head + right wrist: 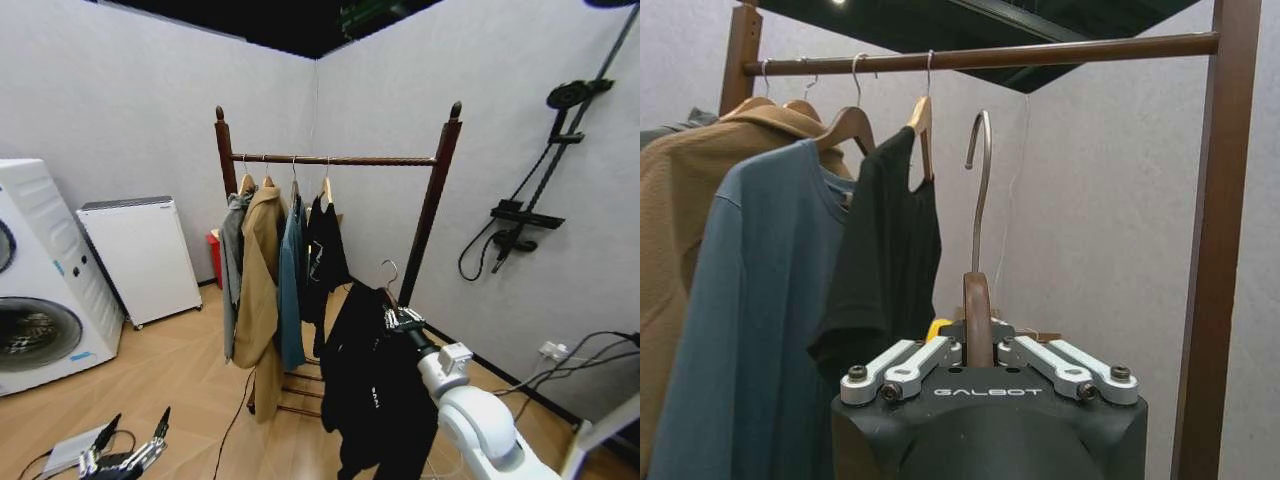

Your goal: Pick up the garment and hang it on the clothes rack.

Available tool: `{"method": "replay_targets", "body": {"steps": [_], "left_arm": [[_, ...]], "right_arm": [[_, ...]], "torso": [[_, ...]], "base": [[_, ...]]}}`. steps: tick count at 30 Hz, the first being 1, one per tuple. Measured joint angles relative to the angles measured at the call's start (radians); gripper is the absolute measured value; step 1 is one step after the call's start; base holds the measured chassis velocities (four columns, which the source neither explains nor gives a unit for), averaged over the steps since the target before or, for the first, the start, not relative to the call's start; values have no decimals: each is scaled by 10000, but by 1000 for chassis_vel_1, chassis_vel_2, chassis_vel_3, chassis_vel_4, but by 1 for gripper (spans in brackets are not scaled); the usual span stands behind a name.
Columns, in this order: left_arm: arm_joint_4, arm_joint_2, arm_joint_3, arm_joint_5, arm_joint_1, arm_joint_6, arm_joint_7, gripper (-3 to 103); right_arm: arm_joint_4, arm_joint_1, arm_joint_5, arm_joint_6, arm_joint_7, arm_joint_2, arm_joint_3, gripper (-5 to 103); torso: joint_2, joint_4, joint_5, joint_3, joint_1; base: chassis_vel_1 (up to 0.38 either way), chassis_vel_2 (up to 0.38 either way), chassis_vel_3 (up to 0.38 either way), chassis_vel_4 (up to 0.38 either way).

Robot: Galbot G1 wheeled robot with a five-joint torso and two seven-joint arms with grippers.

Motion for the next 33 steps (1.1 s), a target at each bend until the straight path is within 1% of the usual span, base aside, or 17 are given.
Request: {"method": "replay_targets", "body": {"steps": [4,11,27,33], "left_arm": [[0,0,0,0,0,0,0,100],[0,0,0,0,0,0,0,100],[0,0,0,0,0,0,0,100],[0,0,0,0,0,0,0,100]], "right_arm": [[45,-101,-147,70,55,9,93,9],[-174,246,-80,94,-49,-83,237,9],[-271,350,-95,103,-82,-129,237,9],[-342,375,-287,15,-194,-162,361,9]], "torso": [[-2,0,1,1,6],[3,-1,-1,-3,-9],[0,1,1,-1,-3],[0,0,1,-1,-4]], "base": [[-85,73,62,-92],[0,0,0,0],[0,0,0,0],[0,0,0,0]]}}
